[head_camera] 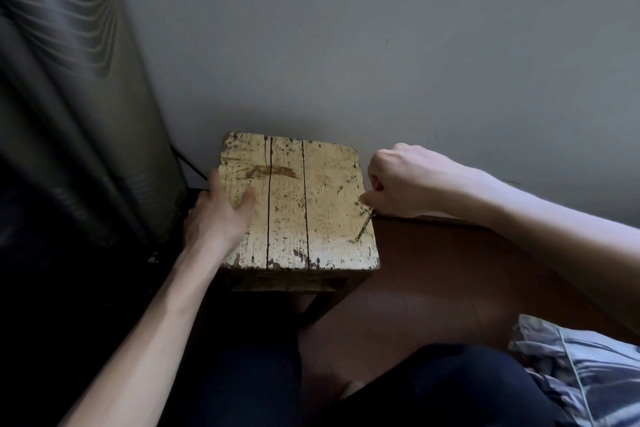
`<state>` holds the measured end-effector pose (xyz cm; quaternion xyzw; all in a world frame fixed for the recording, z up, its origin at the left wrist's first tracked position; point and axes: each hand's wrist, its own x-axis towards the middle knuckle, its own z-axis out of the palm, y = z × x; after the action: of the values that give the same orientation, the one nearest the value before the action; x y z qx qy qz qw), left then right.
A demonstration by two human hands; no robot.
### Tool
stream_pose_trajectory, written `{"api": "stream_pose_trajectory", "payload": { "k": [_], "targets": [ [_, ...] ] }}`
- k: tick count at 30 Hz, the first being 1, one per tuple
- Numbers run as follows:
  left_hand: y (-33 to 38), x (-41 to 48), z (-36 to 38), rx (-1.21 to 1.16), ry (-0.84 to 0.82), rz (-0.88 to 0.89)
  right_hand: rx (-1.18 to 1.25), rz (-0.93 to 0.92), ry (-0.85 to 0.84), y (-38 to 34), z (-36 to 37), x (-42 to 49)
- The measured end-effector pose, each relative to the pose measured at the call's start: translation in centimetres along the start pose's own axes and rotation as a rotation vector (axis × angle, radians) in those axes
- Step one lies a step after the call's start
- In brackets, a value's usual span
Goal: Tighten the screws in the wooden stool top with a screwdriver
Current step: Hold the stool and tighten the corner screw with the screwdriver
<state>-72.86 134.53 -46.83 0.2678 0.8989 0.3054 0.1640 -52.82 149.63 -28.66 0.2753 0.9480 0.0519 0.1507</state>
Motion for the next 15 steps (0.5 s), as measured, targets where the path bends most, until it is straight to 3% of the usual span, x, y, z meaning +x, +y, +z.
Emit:
{"api": "stream_pose_trajectory", "payload": {
  "k": [7,12,15],
  "targets": [
    [0.2,-0.2,-0.4,0.009,-0.014,-0.005,-0.160,-0.152,-0.064,-0.6,-1.0,-0.9],
    [0.3,-0.2,-0.4,0.005,-0.023,-0.008,-0.299,-0.379,0.035,0.0,-1.0,-1.6],
    [0.5,-0.2,-0.4,0.004,-0.023,-0.009,-0.315,-0.399,0.043,0.6,-0.7,-1.5]
  ]
}}
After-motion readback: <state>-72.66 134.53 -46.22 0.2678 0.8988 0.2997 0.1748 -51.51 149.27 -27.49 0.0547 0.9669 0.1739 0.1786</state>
